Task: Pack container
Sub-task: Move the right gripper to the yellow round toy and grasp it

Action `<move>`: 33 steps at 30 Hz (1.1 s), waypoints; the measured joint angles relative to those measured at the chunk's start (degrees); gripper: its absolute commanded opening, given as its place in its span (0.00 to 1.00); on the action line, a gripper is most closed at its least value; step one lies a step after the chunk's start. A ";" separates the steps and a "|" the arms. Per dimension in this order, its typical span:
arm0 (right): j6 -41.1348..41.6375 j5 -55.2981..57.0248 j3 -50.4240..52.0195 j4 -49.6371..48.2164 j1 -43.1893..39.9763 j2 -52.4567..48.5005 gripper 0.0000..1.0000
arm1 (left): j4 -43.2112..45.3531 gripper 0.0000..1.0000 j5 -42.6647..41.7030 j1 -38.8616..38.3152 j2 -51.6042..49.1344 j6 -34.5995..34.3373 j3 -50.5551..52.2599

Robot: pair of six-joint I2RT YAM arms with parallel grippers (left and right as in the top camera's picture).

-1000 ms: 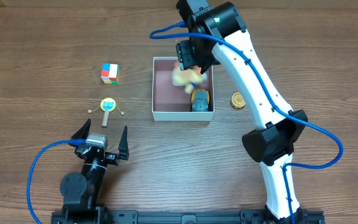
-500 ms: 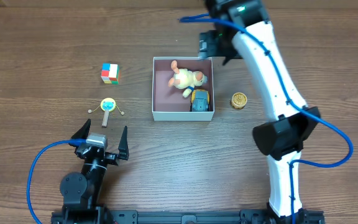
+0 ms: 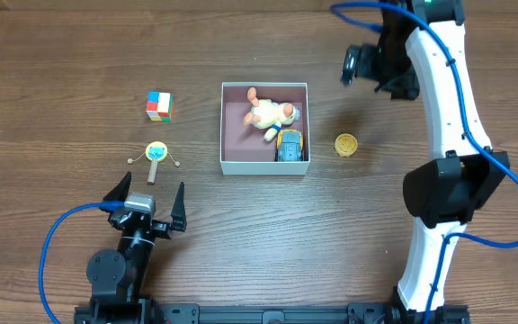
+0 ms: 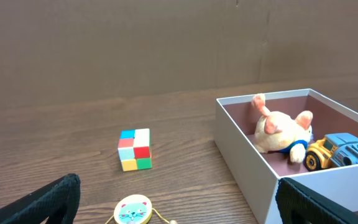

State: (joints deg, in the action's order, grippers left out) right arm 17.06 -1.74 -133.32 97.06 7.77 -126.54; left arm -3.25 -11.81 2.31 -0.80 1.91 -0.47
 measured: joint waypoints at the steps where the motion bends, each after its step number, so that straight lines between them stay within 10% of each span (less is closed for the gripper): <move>1: -0.17 0.04 2.01 0.02 0.13 0.68 1.00 | 0.02 1.00 0.02 0.00 0.00 0.00 0.00; 33: -0.66 -0.07 36.92 -22.45 1.81 2.95 1.00 | 0.02 1.00 0.02 0.00 0.00 0.00 0.00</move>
State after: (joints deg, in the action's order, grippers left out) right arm 16.40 -1.80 -96.40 74.61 9.58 -123.59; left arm -3.22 -11.79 2.31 -0.80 1.91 -0.47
